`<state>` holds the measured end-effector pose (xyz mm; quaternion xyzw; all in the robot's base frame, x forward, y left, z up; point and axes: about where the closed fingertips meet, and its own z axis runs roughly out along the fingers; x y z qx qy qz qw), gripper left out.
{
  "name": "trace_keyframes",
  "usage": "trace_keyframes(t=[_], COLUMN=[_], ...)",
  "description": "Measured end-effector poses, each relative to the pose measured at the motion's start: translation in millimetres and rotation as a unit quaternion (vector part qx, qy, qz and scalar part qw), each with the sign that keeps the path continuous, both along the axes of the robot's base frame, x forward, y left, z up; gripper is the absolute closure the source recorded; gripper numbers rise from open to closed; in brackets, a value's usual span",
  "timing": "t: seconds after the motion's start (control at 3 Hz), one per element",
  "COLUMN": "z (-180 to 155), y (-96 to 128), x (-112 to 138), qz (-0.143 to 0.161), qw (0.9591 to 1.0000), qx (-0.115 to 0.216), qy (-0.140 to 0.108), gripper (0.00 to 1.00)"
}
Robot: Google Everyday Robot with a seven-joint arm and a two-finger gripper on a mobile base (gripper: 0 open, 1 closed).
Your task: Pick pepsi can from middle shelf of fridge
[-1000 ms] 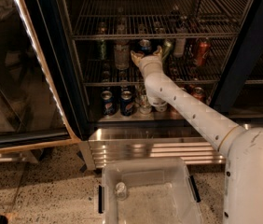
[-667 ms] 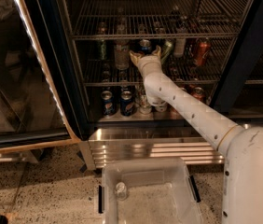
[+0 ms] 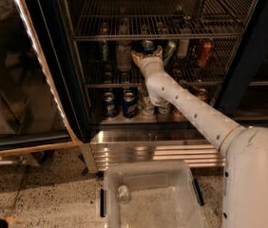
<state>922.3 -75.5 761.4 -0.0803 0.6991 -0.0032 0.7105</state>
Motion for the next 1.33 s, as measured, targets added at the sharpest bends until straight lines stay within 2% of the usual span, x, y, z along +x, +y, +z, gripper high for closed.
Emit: trace_keyframes(t=[0.33,1.0,1.33], z=[-1.8,-4.5,-5.1], y=[-4.0,-8.3,-9.5], x=[5.0,8.6,8.8], qz=[-0.005,-0.011,-0.013], qw=[1.0000,0.9999,0.9998], qx=[0.002,0.008,0.010], qy=[0.003,0.005,0.006], gripper=[0.29,0.67,0.81])
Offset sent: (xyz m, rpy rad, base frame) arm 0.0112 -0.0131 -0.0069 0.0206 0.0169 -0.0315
